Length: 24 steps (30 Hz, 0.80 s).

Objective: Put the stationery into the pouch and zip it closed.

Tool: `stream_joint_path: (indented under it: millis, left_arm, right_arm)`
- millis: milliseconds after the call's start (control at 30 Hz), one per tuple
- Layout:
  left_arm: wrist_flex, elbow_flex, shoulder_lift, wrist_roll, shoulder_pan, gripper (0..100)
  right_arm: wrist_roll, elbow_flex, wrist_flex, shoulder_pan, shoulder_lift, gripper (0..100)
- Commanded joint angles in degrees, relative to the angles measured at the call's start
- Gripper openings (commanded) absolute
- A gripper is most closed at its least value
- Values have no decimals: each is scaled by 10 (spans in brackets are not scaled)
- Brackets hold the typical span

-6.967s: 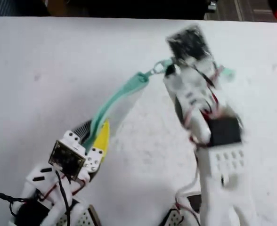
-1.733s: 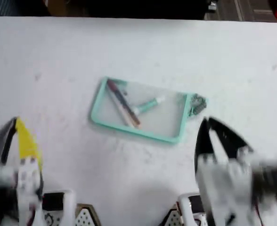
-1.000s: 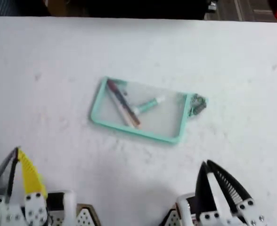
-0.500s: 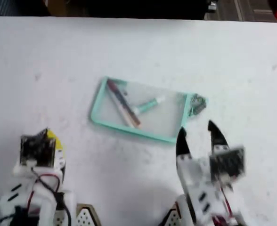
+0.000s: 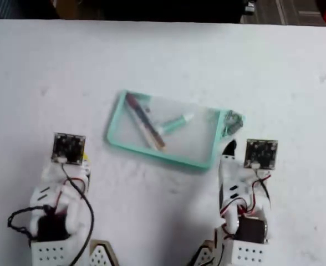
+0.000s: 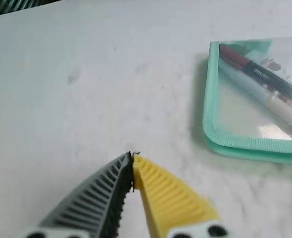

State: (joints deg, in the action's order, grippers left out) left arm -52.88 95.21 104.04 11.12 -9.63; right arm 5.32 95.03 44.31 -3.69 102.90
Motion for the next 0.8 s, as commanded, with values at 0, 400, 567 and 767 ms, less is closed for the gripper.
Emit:
stream_joint_path:
  millis: [0, 400, 567, 767]
  left_arm:
    - [29, 17, 4, 5, 44, 24]
    - [-80, 18, 5, 4, 63, 24]
    - [-142, 18, 5, 4, 63, 24]
    - [-207, 16, 5, 4, 63, 24]
  right_arm:
    - [3, 18, -15, 3, 3, 265]
    - [3, 18, 189, 25, 1, 267]
    - [3, 18, 216, 39, 0, 267]
    - [3, 18, 283, 149, 0, 265]
